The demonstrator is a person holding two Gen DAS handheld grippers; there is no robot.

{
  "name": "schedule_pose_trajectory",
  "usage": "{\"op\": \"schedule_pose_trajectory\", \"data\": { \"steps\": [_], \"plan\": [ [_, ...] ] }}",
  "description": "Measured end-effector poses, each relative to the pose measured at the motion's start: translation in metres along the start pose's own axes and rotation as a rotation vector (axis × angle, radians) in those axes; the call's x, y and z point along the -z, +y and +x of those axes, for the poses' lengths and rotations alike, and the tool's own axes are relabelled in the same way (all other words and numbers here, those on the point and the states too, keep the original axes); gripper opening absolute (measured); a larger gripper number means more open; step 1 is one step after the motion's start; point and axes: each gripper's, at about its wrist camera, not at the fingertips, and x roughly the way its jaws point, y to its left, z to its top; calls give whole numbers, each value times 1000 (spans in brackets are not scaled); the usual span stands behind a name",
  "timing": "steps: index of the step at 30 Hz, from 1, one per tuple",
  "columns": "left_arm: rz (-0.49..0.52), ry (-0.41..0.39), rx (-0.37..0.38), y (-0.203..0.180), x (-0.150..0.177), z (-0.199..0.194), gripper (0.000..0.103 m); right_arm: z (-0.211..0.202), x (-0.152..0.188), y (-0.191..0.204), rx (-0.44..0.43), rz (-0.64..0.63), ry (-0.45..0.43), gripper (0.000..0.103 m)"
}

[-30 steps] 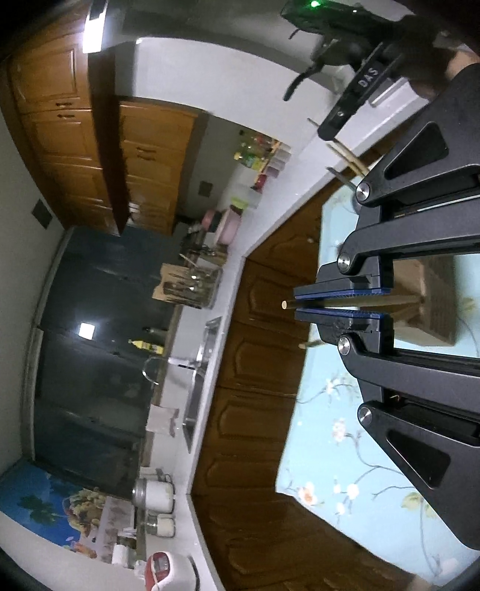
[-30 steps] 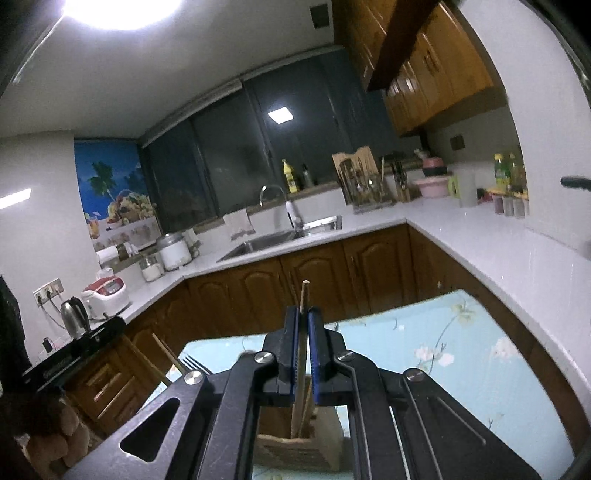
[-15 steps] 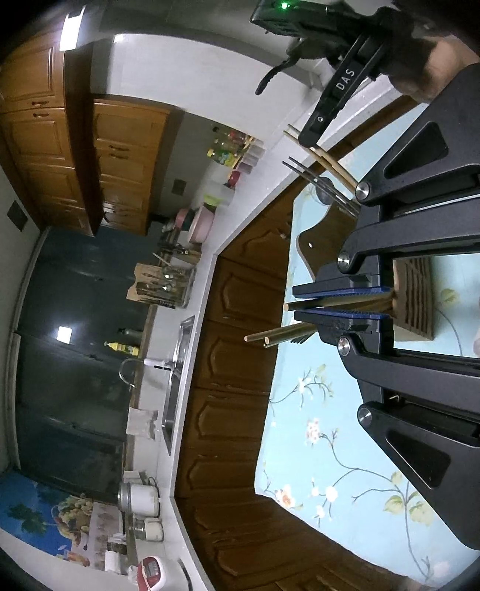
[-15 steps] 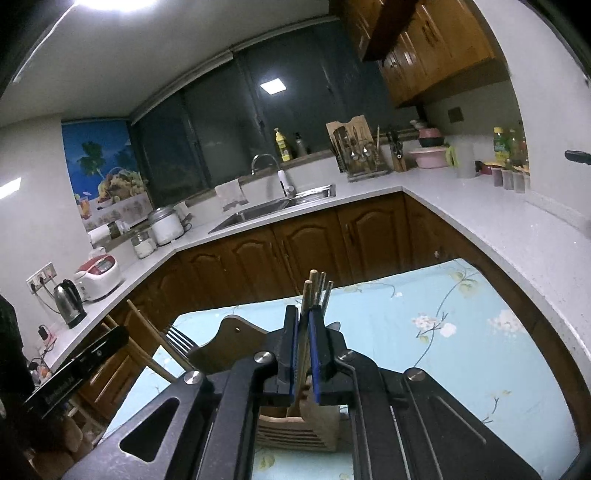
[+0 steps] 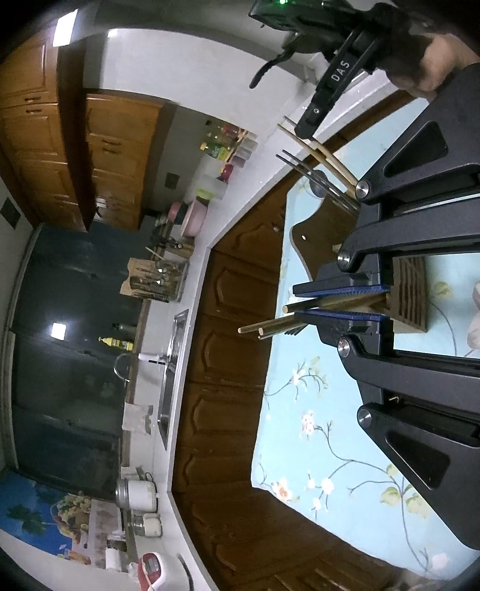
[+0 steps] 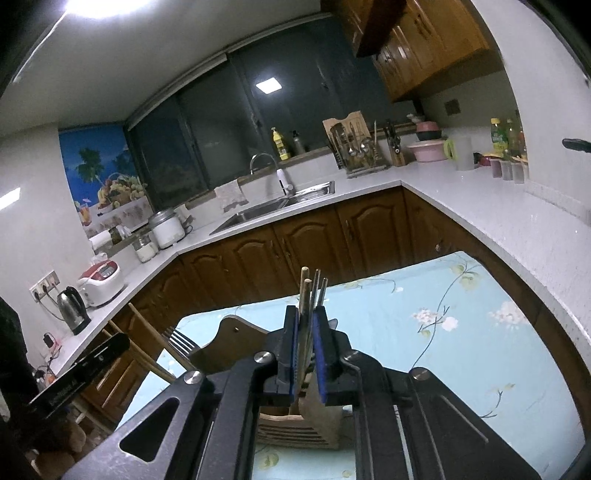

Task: Organize utensils
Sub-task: 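Open both tools and withdraw them from the holder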

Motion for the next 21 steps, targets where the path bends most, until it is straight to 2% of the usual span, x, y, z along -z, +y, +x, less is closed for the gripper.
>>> {"op": "schedule_pose_trajectory", "data": {
  "steps": [3,5,6,8,10,11,12,13,14,17,21],
  "plan": [
    [-1,8,-2,0,0,0,10,0,0,-1,-3,2,2,11],
    [-4,10,-7,0,0,-2,20,-2,0,-1,-3,10,3,13],
    [-7,10,-6,1,0,-3,23,-3,0,-1,-3,13,3,18],
    [-15,5,-11,1,1,-8,35,-7,-1,-3,-2,22,2,30],
    [-24,-1,-12,1,2,-15,45,-15,-1,-4,-14,36,-12,55],
    [-28,-4,-15,1,3,-18,56,-21,-1,-5,-23,45,-23,59],
    [-34,-9,-20,2,6,-24,62,-27,0,-5,-32,53,-33,69],
    [-39,-13,-25,3,9,-27,75,-30,1,-4,-41,58,-40,78],
    [-46,-17,-33,4,14,-33,81,-37,4,-5,-50,62,-49,81],
    [-53,-9,-61,10,34,-47,89,-50,15,-6,-60,60,-56,85],
    [-85,45,-83,23,68,-62,90,-65,43,-7,-69,57,-26,88]
  ]
}}
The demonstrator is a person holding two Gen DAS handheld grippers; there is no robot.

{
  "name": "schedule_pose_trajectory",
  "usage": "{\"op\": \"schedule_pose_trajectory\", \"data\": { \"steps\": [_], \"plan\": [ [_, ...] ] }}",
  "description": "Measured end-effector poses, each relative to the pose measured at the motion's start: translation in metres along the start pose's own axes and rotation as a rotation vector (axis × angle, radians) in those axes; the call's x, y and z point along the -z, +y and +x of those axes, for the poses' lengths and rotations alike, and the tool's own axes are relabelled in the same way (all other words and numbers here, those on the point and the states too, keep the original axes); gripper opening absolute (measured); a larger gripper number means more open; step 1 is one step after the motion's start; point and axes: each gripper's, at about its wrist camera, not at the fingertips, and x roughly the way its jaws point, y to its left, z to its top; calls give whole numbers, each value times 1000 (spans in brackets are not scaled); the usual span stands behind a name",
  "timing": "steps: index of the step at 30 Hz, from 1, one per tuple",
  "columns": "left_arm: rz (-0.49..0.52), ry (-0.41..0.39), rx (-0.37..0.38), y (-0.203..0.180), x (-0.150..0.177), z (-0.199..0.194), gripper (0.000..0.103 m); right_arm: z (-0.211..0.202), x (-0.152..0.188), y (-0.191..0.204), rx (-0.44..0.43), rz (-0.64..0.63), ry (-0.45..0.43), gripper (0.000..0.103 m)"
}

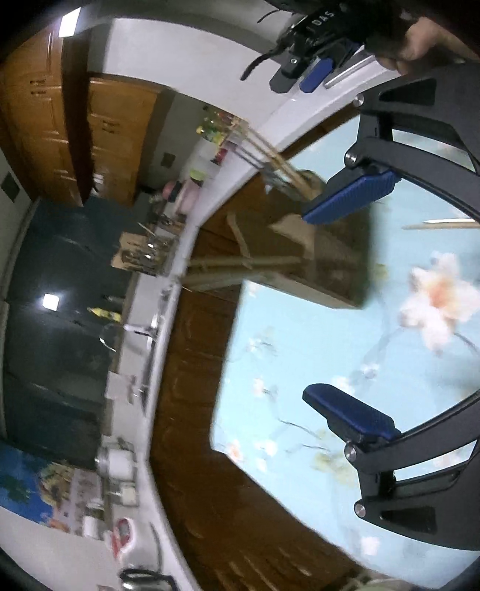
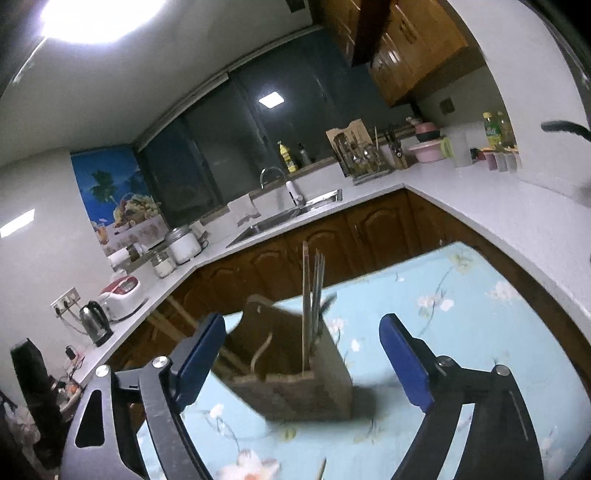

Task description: Organize utensils

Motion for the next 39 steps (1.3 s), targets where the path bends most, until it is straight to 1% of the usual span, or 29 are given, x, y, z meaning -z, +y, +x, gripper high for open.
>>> {"op": "schedule_pose_trajectory", "data": {
  "steps": [3,5,8,11,13,16,20,23,25,27,28,29,30,31,33,35,39],
  "plan": [
    [-29,39,-15,12,31,-15,91,-12,26,-2,-6,-2,37,88],
    [-32,62,-33,17,47,-24,91,-21,51,-2,-2,-16,76,88],
    [-27,75,-46,21,70,-40,91,-34,83,-3,6,-36,128,88],
    [-17,84,-47,20,82,-53,91,-49,107,-2,13,-52,165,88],
    [-5,97,-56,19,89,-61,92,-59,116,-1,10,-64,176,88],
    [-3,89,-62,19,94,-72,92,-76,125,5,18,-91,170,88],
    [20,53,-53,15,93,-94,92,-97,122,15,6,-121,138,88],
    [37,0,-42,11,85,-115,92,-114,108,27,-4,-161,84,88],
    [37,-31,-33,9,78,-125,93,-126,100,34,-13,-179,43,93],
    [35,-76,-23,7,72,-140,95,-141,89,44,-23,-209,-15,97],
    [35,-104,-19,6,70,-148,99,-147,86,48,-26,-218,-35,100],
    [39,-144,-23,5,69,-158,103,-153,84,51,-28,-228,-61,101],
    [46,-187,-35,5,70,-167,103,-158,83,54,-29,-240,-83,103],
    [54,-212,-50,4,73,-172,103,-164,85,57,-30,-259,-112,103],
    [69,-226,-64,5,79,-174,103,-170,97,60,-27,-301,-159,103],
    [87,-213,-68,6,90,-171,103,-172,113,59,-13,-325,-178,103],
    [123,-219,-98,9,119,-167,103,-171,146,51,45,-350,-201,103]
  ]
}}
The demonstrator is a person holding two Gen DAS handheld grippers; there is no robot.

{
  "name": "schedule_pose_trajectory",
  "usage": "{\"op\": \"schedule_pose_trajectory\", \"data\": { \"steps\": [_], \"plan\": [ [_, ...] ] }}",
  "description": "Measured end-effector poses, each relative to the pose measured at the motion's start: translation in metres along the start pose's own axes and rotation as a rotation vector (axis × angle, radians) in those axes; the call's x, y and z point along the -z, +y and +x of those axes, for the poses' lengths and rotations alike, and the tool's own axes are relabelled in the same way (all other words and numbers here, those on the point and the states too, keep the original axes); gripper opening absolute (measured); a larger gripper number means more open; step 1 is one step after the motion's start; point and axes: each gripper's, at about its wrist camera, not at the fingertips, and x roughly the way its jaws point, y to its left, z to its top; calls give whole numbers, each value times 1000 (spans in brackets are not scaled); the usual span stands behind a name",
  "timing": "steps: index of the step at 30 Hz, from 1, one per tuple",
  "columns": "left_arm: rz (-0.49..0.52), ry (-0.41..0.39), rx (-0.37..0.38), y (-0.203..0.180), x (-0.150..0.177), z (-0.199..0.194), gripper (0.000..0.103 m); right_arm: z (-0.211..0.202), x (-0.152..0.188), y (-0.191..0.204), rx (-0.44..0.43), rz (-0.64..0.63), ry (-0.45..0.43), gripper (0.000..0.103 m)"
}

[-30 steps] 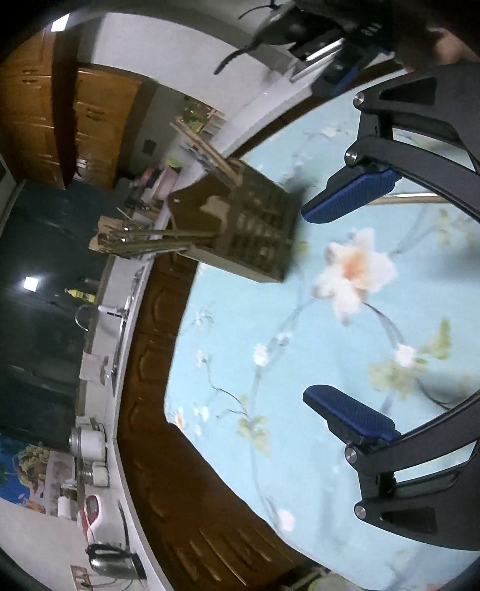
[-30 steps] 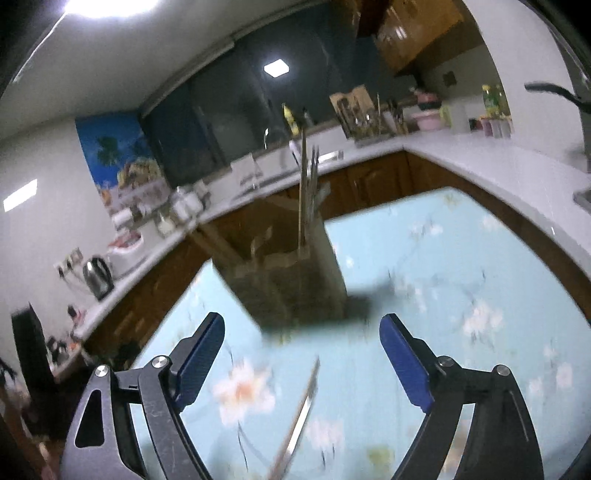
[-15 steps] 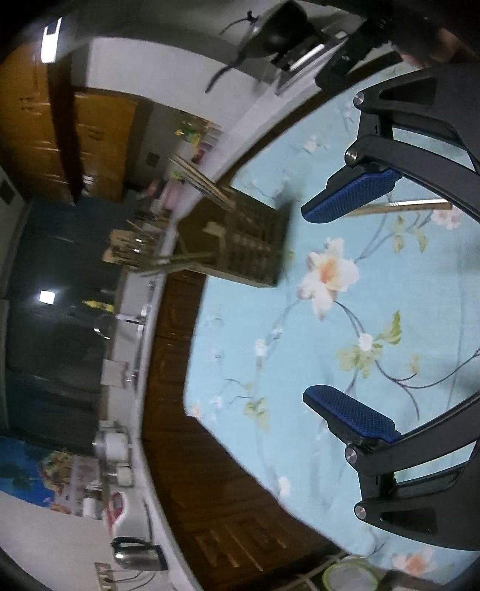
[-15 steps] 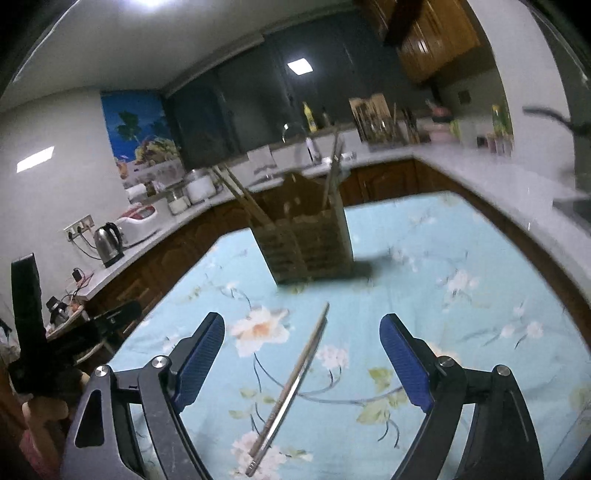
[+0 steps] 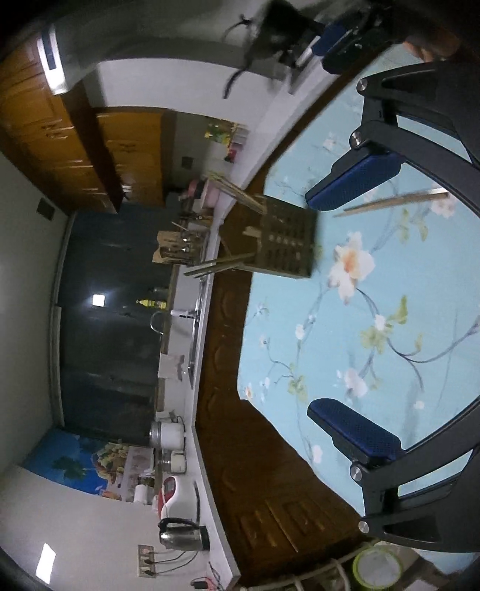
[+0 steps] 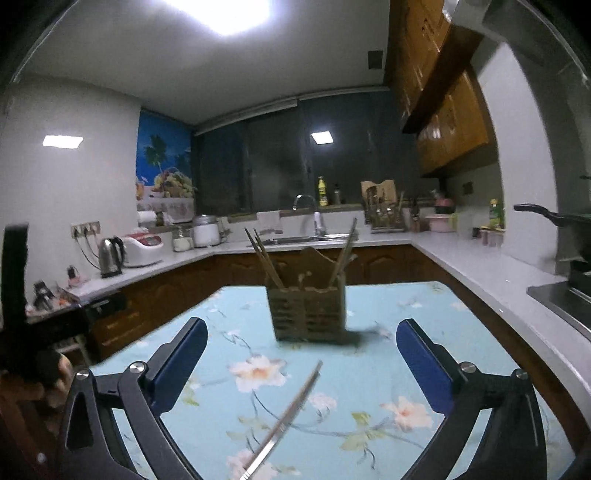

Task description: Organize utensils

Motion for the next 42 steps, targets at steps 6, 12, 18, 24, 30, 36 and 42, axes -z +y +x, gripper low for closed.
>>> {"op": "schedule_pose_trajectory", "data": {
  "steps": [6,12,18,24,30,36,42],
  "plan": [
    [53,2,-40,-4,31,0,103,-3,30,-6,47,-10,17,103],
    [84,24,-50,-9,46,2,103,-6,39,-9,42,-4,28,103],
    [105,43,-65,-13,53,6,103,-5,46,-18,47,38,48,103],
    [100,51,-66,-15,57,7,103,-6,53,-25,54,64,51,103],
    [111,44,-61,-16,57,6,103,-11,49,-23,65,52,23,103],
    [116,25,-65,-19,55,0,103,-12,46,-26,62,56,12,103],
    [122,0,-74,-20,53,-6,103,-13,45,-21,51,48,8,103]
  ]
}}
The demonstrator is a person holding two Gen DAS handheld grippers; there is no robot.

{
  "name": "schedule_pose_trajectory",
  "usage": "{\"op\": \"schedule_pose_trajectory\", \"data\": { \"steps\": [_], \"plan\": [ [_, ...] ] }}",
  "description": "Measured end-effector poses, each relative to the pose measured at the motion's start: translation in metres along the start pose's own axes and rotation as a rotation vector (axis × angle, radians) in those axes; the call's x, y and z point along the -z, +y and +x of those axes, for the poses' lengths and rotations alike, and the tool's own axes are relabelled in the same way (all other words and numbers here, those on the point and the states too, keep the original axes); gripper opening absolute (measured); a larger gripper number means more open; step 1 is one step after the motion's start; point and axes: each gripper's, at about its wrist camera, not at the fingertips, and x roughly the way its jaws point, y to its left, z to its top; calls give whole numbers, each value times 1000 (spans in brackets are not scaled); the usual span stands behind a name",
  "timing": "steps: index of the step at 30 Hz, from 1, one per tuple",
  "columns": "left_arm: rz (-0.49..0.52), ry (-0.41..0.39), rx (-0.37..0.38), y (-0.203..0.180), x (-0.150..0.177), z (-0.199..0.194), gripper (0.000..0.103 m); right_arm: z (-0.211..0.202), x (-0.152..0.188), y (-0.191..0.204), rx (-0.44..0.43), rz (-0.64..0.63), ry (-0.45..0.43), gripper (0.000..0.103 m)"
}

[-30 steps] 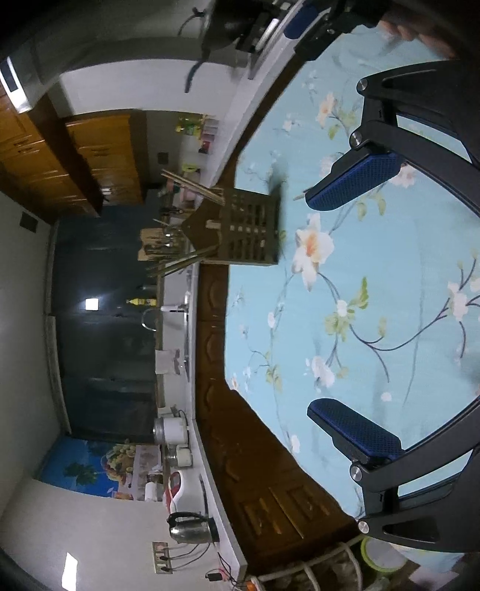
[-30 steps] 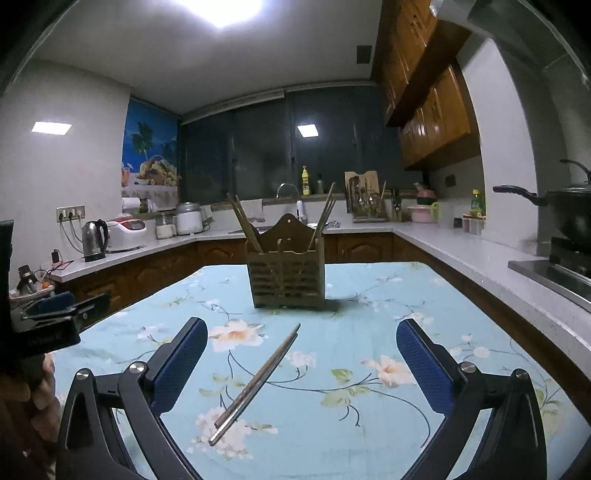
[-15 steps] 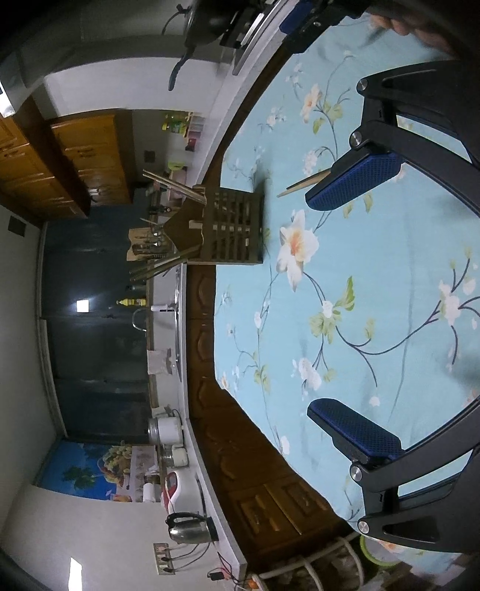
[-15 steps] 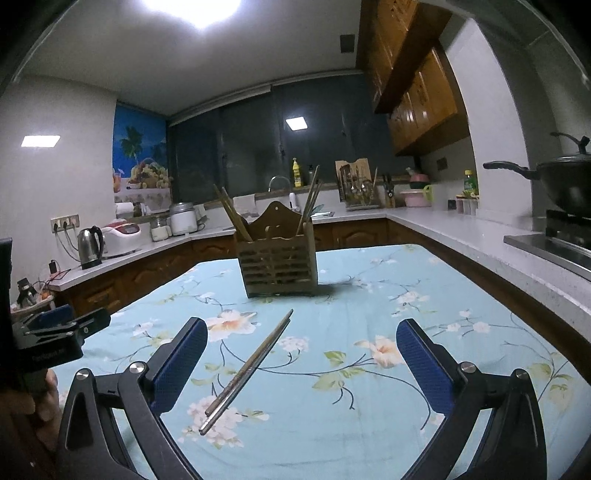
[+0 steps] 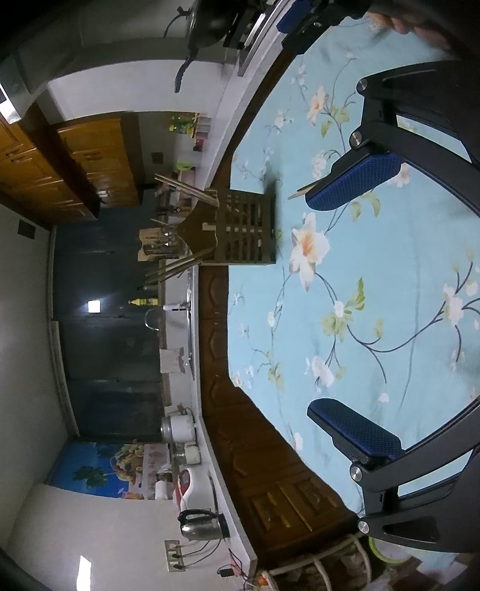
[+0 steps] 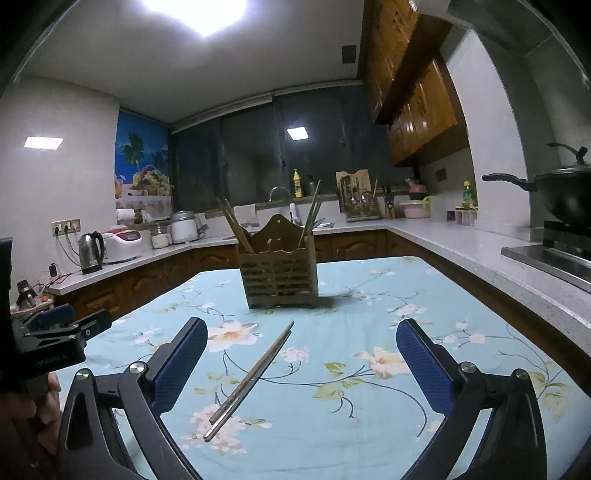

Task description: Organize utensils

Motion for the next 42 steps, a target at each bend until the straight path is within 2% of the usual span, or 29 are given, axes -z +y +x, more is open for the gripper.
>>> {"op": "schedule_pose_trajectory", "data": {
  "steps": [42],
  "plan": [
    [32,-29,-1,-10,-4,-8,103,0,0,3,3,-1,5,103]
  ]
}}
